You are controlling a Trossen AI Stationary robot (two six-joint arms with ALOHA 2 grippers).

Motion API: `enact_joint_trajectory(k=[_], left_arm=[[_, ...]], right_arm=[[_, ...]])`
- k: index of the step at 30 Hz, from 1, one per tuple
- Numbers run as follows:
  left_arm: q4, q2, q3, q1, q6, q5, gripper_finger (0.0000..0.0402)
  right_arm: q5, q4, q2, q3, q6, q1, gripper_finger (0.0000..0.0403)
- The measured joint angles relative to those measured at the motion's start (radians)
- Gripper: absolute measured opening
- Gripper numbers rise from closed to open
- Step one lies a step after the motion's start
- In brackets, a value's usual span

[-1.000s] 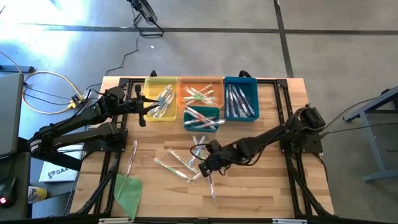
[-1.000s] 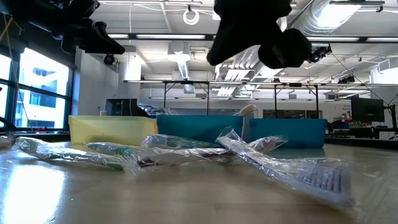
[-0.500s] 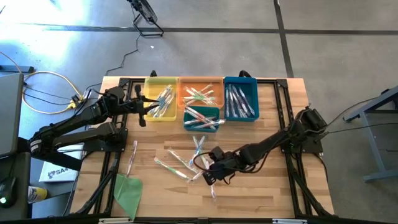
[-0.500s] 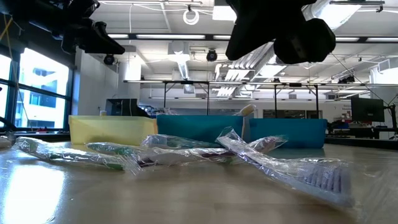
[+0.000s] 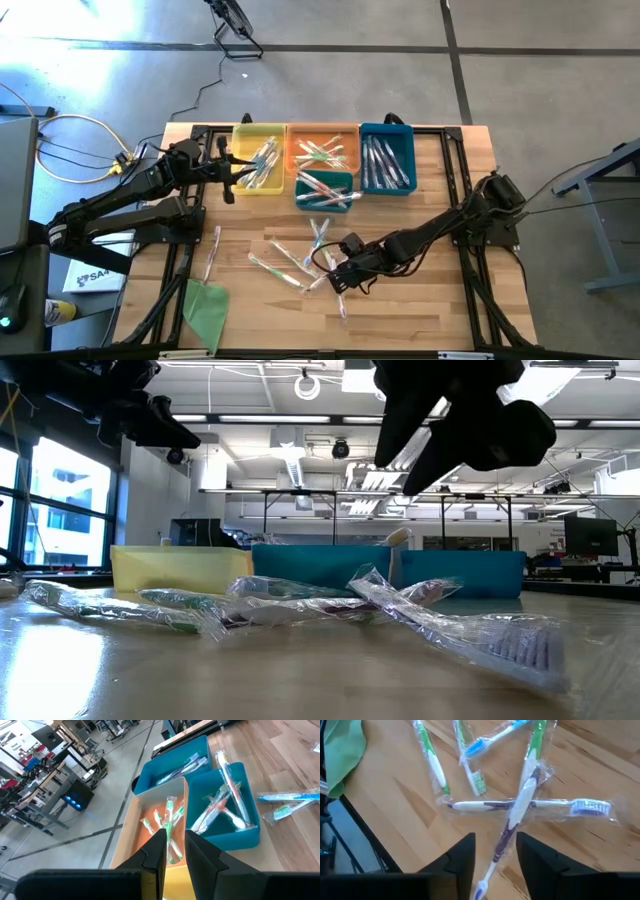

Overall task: Pick & Place Toothbrushes
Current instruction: Put the purple toothbrush into the blue bin

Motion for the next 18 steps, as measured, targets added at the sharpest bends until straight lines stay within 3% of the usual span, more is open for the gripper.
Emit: enact_joint_trajectory(k=[7,13,18], left_arm=[[0.0,0.0,0.0,0.0,0.0,-0.002,0.0064],[0.001,0.0,0.0,0.0,0.0,-0.009,0.0064],[0.001,0.0,0.0,0.0,0.0,-0.013,0.0064]], right_arm=[[-0.02,0.077,0.086,0.0,-0.003,0.005,0.0153],[-0.112,0.119,0.159,-0.001,0.002,0.005,0.015],[-0.09,0.114,0.164,0.0,0.001,0.005,0.015]])
